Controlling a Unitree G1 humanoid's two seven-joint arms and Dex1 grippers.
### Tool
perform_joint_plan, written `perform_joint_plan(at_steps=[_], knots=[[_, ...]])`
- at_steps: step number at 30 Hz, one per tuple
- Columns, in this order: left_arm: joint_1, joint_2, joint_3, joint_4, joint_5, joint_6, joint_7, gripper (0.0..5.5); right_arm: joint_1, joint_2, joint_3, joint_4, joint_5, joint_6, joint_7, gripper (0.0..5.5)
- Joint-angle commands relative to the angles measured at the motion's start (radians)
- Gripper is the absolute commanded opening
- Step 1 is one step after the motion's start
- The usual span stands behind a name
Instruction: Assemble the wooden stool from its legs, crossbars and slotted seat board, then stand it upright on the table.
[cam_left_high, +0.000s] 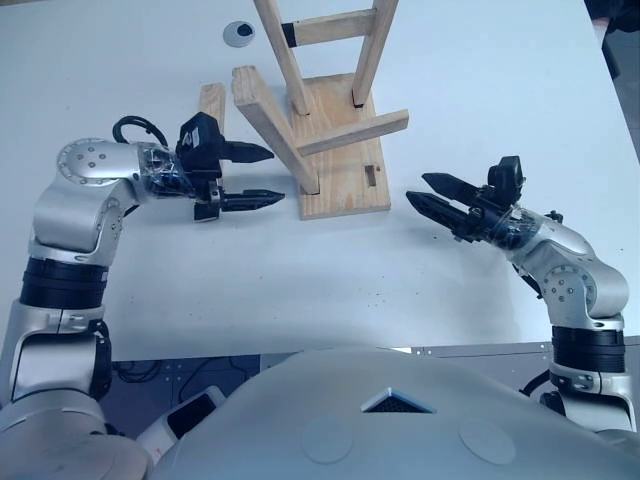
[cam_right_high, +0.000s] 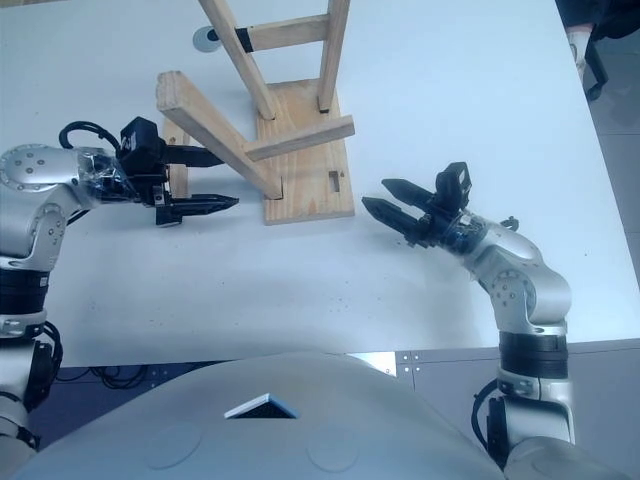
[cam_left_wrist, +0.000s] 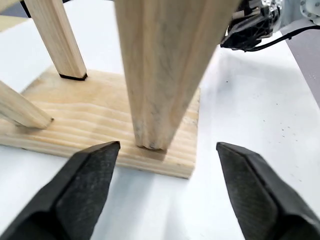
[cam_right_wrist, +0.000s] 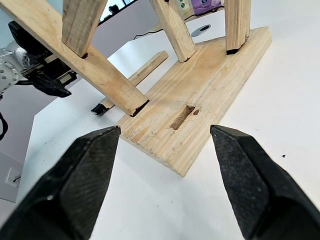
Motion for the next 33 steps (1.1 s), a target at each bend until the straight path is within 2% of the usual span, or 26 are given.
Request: perform_joint_plan(at_steps=[1, 5, 12, 15, 18, 25, 33], knots=[[0.104, 0.072, 0.023, 0.036, 0.065, -0.037, -0.013, 3.75, 0.013, -0.005, -0.018, -0.013, -0.005, -0.006, -0.01, 3.31], [0.156, 0.021, 0.109, 0.099, 0.101, -0.063, 0.14, 3.75, 0.065, -0.002, -0.047, -0.036, -0.005, -0.018, -0.018, 3.31], [0.1, -0.225, 0.252, 0.098, 0.119, -0.064, 0.562, 3.75, 0.073, 0.02, -0.033, -0.033, -0.014, -0.036, -0.032, 3.31], [0.088, -0.315, 0.281, 0.069, 0.157, -0.024, 0.756, 3.75, 0.068, 0.023, -0.025, -0.025, -0.018, -0.045, -0.031, 3.31], [0.102, -0.385, 0.275, 0.053, 0.197, -0.007, 0.876, 3.75, 0.062, 0.032, -0.015, -0.013, -0.023, -0.055, -0.035, 3.31], [0.115, -0.461, 0.284, 0.024, 0.202, 0.125, 0.987, 3.75, 0.056, 0.049, -0.019, 0.002, -0.019, -0.064, -0.042, 3.31], [0.112, -0.477, 0.298, 0.006, 0.18, 0.327, 1.014, 3.75, 0.071, 0.058, -0.022, -0.006, -0.006, -0.064, -0.056, 3.31]])
